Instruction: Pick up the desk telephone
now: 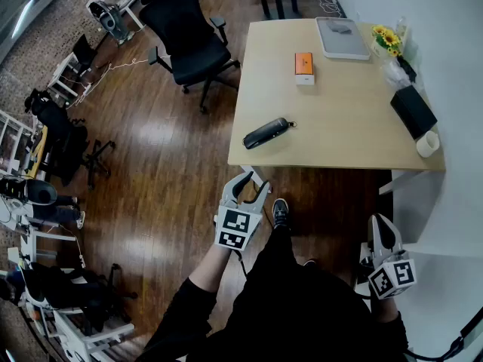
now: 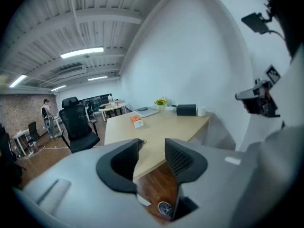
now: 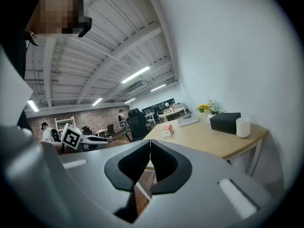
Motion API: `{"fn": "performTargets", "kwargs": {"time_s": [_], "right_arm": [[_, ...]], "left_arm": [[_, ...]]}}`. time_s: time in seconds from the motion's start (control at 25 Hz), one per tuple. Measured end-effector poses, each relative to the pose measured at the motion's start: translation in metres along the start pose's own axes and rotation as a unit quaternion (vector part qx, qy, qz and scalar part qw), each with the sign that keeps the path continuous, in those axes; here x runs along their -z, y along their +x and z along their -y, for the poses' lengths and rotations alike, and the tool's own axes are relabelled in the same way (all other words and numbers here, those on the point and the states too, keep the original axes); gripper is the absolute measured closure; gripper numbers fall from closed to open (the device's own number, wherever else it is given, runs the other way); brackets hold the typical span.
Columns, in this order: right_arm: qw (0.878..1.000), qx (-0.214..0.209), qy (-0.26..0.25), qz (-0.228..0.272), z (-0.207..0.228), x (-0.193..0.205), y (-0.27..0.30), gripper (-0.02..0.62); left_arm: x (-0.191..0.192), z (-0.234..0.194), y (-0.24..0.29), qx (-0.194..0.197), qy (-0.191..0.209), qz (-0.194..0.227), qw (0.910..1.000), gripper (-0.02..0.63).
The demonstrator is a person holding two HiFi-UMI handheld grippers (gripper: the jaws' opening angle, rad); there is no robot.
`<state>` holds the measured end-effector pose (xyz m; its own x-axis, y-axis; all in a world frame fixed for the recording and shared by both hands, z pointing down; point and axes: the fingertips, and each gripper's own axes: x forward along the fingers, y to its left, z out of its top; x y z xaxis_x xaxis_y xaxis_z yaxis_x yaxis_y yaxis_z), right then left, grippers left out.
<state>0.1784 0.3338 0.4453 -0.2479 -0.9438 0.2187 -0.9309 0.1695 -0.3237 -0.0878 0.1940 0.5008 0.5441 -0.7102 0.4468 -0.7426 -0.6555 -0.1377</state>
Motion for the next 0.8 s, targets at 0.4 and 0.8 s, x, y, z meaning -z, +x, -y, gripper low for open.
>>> {"fn": "performTargets", "kwargs": {"time_s": [0.4,0.8], "right_arm": [[0.998,0.051,-0.023,-0.013,-0.001,-0.045,0.161,0.594],[0.997,0.048,-0.024,-0.061,-0.015,-0.067,0.276,0.594]], "left_arm": [[0.085,-0.118,0.207,0.105,0.149,-0.18,0.9667,0.344],[0.135,-0.111,0.261,0.223,0.205,-0.269,0.9142,0.325]]}}
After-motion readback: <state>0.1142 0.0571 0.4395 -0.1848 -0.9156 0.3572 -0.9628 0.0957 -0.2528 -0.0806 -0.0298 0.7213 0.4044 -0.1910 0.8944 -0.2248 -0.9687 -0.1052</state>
